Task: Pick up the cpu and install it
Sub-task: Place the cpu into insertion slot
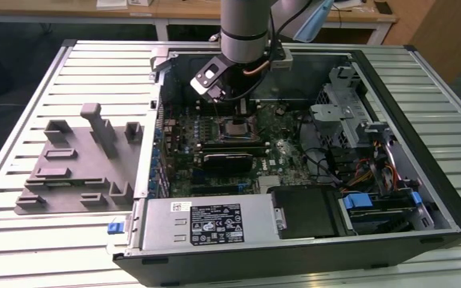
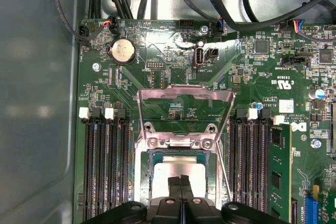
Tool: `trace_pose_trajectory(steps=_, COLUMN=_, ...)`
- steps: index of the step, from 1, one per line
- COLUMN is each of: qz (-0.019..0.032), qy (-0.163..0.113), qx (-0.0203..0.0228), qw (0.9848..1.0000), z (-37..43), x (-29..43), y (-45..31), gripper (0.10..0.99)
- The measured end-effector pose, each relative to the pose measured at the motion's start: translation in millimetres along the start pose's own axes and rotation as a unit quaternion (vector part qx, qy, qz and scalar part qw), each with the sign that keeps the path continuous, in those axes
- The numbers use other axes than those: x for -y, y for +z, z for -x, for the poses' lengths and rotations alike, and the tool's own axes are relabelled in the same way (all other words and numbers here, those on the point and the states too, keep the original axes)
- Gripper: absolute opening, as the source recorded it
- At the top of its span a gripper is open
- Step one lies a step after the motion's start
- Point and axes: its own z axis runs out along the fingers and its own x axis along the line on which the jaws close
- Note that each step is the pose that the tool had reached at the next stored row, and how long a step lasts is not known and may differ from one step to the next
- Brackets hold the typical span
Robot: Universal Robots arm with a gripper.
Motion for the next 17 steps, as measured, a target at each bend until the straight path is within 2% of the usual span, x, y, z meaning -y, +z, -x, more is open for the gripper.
trace_pose_trajectory(steps=8, qz=0.0, qy=0.0, qx=0.0001, qw=1.0, z=0.0, x=-0.1, y=-2.8, gripper=0.106)
trace_pose_trajectory(steps=17, qz=0.0, qy=0.0, qx=0.0, qw=1.0, z=0.0, x=-0.6, y=-20.6, gripper=0.106)
